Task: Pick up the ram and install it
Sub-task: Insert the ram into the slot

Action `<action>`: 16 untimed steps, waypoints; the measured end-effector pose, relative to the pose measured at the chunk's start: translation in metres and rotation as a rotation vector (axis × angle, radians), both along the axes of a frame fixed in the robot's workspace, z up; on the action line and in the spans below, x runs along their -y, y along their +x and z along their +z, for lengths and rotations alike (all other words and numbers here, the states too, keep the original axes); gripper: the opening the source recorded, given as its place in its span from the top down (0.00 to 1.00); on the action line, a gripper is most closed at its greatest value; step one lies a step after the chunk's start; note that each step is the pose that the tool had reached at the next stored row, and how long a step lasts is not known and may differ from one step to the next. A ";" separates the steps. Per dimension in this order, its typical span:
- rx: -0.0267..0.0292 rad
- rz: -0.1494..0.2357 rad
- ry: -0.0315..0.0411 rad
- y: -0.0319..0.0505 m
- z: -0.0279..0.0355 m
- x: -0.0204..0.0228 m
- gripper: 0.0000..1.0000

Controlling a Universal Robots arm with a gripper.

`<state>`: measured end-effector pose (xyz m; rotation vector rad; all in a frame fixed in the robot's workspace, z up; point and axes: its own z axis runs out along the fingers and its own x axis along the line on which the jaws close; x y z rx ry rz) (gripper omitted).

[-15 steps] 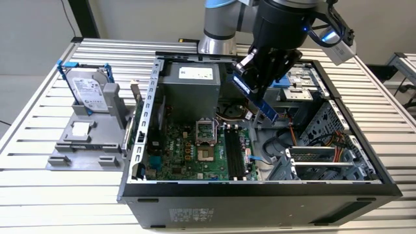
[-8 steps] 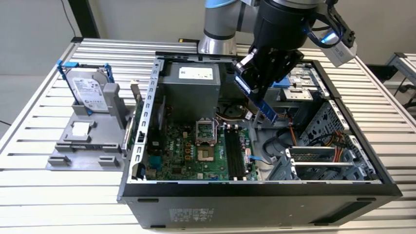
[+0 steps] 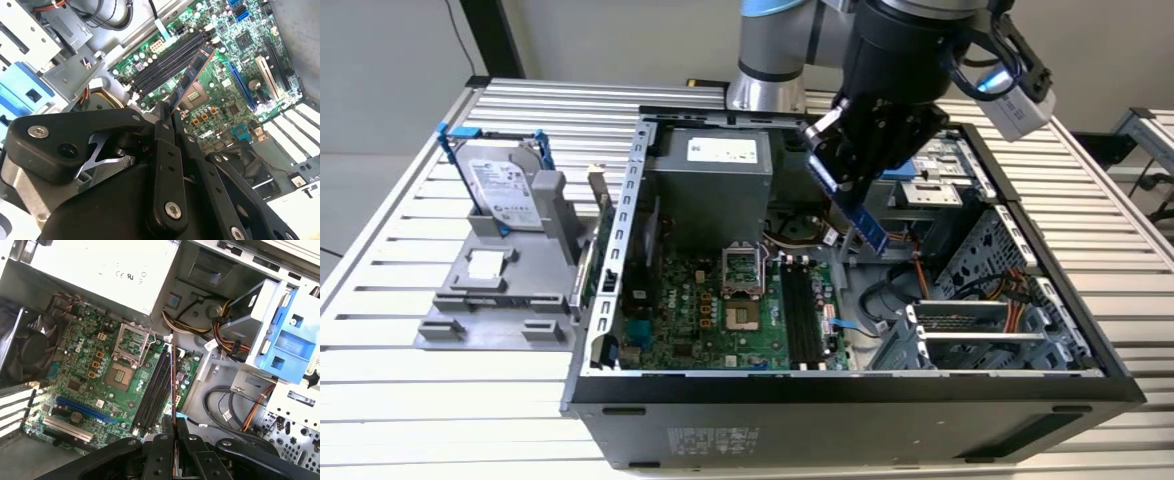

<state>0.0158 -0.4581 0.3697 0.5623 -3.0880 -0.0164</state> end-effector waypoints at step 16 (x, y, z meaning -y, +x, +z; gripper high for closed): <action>0.0000 -0.089 0.0000 0.0081 -0.0010 0.0000 1.00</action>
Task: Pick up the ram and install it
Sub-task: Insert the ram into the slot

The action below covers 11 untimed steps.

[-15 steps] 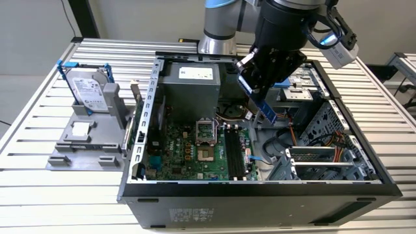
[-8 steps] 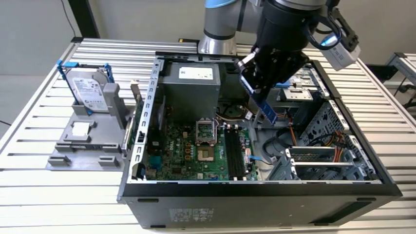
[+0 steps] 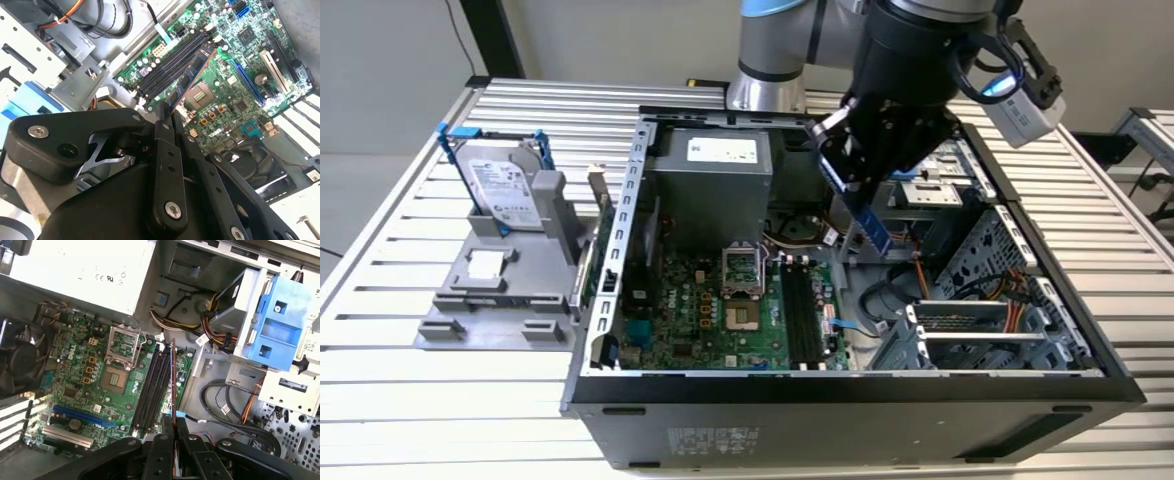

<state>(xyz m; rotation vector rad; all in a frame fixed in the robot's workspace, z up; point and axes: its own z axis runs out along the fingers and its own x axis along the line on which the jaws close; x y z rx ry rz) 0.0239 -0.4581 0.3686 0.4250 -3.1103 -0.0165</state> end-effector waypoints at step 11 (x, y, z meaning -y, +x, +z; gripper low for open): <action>0.0000 -0.081 0.0001 0.0032 -0.0004 0.0000 1.00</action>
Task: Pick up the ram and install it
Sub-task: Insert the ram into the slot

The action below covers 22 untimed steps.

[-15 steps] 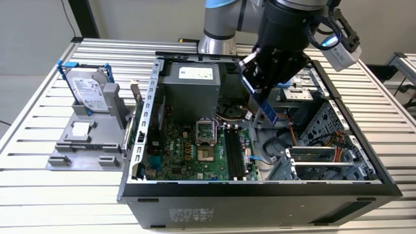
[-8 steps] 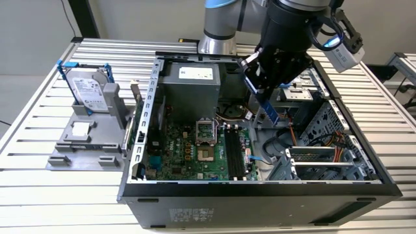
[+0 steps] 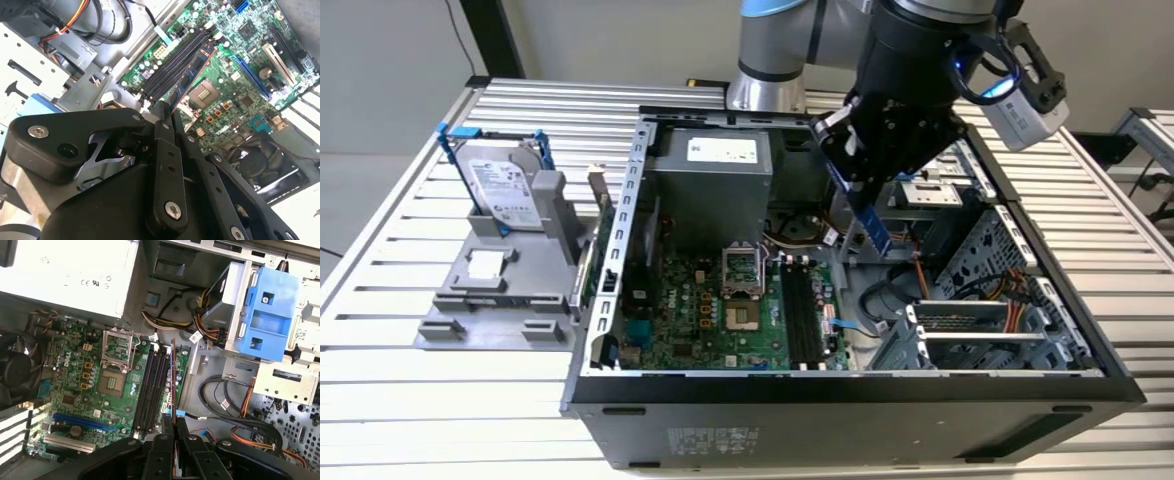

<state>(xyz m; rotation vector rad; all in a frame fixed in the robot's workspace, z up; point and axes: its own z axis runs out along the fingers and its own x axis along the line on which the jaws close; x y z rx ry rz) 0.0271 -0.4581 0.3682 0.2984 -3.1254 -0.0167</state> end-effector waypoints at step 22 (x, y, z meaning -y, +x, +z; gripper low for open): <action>0.0002 -0.037 -0.0068 0.0006 -0.0227 0.0000 1.00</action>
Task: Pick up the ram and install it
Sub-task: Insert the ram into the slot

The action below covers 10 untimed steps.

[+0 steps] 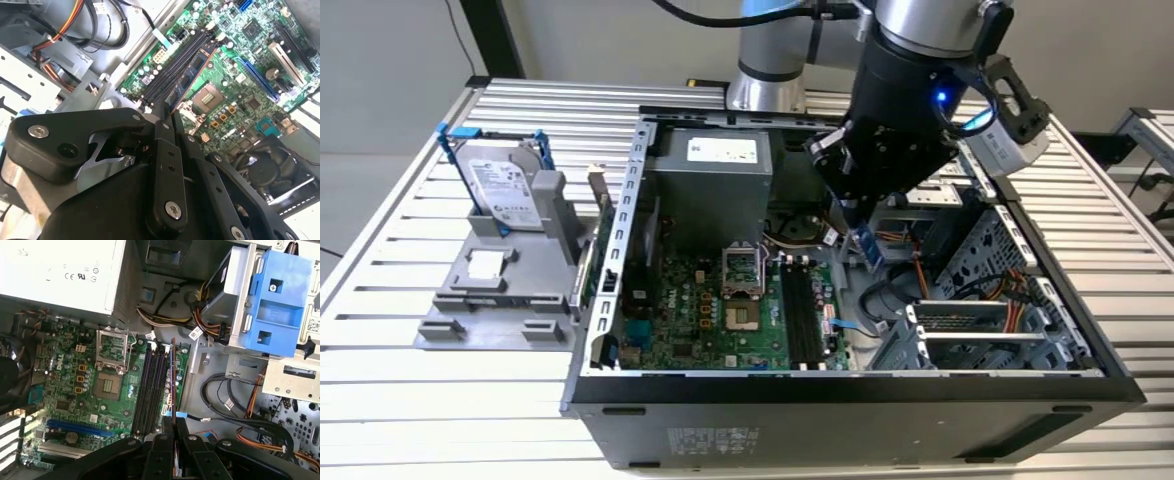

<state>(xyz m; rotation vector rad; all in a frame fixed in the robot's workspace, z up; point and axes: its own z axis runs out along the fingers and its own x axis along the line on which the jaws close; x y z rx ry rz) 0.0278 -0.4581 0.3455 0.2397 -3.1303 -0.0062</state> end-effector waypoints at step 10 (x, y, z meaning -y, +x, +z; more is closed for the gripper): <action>0.0000 -0.153 -0.0002 0.0000 -0.0181 0.0001 1.00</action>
